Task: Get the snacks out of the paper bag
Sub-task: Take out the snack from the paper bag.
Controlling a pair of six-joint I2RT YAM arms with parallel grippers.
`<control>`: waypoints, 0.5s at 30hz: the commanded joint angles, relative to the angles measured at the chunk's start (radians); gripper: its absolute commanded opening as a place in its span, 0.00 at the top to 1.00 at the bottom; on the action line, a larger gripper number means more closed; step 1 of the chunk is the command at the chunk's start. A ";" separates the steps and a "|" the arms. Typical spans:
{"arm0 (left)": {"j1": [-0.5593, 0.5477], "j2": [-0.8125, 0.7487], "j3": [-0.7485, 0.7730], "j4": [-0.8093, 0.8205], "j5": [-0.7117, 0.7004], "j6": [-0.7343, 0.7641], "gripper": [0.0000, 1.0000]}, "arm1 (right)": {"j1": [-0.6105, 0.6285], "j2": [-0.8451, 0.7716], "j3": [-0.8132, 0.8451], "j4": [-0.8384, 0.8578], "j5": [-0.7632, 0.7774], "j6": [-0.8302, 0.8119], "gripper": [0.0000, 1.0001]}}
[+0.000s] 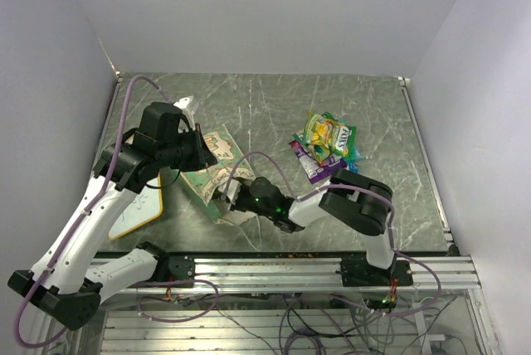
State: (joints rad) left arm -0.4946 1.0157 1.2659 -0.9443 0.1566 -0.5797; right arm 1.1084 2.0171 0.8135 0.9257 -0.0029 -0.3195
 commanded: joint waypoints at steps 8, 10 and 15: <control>-0.007 0.029 0.015 0.099 -0.022 -0.060 0.93 | 0.043 -0.277 -0.200 -0.024 -0.072 -0.058 1.00; -0.007 0.032 0.016 0.111 -0.039 -0.080 0.93 | 0.043 -0.328 -0.234 -0.041 -0.078 -0.059 1.00; -0.006 0.053 0.035 0.117 -0.069 -0.115 0.93 | 0.042 -0.469 -0.302 -0.109 -0.140 -0.073 1.00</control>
State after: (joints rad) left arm -0.4946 1.0515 1.2663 -0.8783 0.1352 -0.6537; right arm 1.1515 1.6588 0.5522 0.8391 -0.0837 -0.3721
